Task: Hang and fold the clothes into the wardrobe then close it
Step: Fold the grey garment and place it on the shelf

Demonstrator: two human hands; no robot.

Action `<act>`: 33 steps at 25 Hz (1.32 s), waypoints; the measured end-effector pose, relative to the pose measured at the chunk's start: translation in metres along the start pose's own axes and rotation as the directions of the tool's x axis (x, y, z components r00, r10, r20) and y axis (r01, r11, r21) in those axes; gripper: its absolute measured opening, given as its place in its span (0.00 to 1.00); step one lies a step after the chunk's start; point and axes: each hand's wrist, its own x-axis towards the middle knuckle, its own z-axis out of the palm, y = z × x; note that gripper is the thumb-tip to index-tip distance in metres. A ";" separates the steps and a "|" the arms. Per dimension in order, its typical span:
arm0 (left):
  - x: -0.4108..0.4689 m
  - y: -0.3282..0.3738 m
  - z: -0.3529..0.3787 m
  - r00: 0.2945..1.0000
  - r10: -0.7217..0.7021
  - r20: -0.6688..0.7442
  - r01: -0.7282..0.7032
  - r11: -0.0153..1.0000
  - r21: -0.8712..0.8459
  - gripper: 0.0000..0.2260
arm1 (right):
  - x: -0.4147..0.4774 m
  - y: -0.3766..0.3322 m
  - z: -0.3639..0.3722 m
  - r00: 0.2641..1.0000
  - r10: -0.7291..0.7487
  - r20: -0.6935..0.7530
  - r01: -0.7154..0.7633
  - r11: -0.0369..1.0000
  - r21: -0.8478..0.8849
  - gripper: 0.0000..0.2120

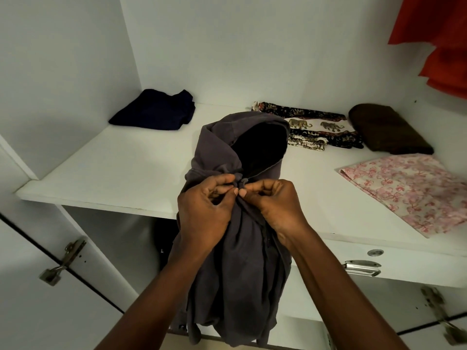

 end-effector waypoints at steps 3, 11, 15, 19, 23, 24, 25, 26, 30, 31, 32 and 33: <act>-0.004 0.003 0.004 0.999 -0.037 -0.035 0.037 0.999 -0.018 0.11 | 0.000 0.002 0.001 1.000 0.004 -0.001 -0.004 1.000 -0.015 0.03; -0.011 -0.004 0.002 0.995 0.095 0.004 -0.094 0.979 0.181 0.23 | 0.002 0.004 0.001 0.999 0.043 0.018 -0.044 0.999 0.026 0.04; -0.013 -0.002 0.000 0.995 0.092 0.042 -0.098 0.983 0.157 0.26 | 0.001 0.005 0.000 0.999 0.046 0.029 -0.046 0.999 0.008 0.04; -0.013 0.002 -0.024 0.980 0.119 0.162 -0.168 0.927 0.335 0.14 | 0.002 0.004 0.006 0.997 0.006 -0.077 -0.009 0.999 -0.045 0.02; -0.028 -0.003 -0.055 0.989 -0.012 0.148 -0.063 0.867 0.495 0.08 | 0.000 0.009 0.013 0.981 -0.100 -0.165 0.072 0.983 -0.167 0.02; -0.035 -0.006 -0.059 0.987 -0.055 0.148 -0.028 0.863 0.504 0.08 | -0.001 0.009 0.013 0.977 -0.119 -0.178 0.085 0.978 -0.188 0.02; -0.043 -0.010 -0.062 0.983 -0.093 0.158 0.002 0.867 0.499 0.08 | -0.002 0.009 0.014 0.973 -0.135 -0.188 0.095 0.974 -0.205 0.02; -0.049 -0.015 -0.064 0.978 -0.121 0.168 0.028 0.882 0.471 0.08 | -0.003 0.009 0.015 0.968 -0.159 -0.195 0.113 0.967 -0.228 0.03; -0.055 -0.029 -0.069 0.975 -0.162 0.150 0.102 0.932 0.348 0.08 | -0.014 0.012 0.020 0.913 -0.364 -0.183 0.273 0.880 -0.389 0.04; -0.054 -0.030 -0.068 0.974 -0.165 0.157 0.107 0.941 0.322 0.07 | -0.020 0.014 0.020 0.879 -0.442 -0.180 0.325 0.830 -0.452 0.06; -0.053 -0.031 -0.068 0.971 -0.170 0.169 0.115 0.948 0.296 0.07 | -0.029 0.018 0.018 0.833 -0.521 -0.184 0.358 0.762 -0.540 0.08; -0.053 -0.032 -0.067 0.967 -0.177 0.181 0.124 0.954 0.273 0.07 | -0.039 0.024 0.015 0.784 -0.588 -0.201 0.352 0.686 -0.637 0.10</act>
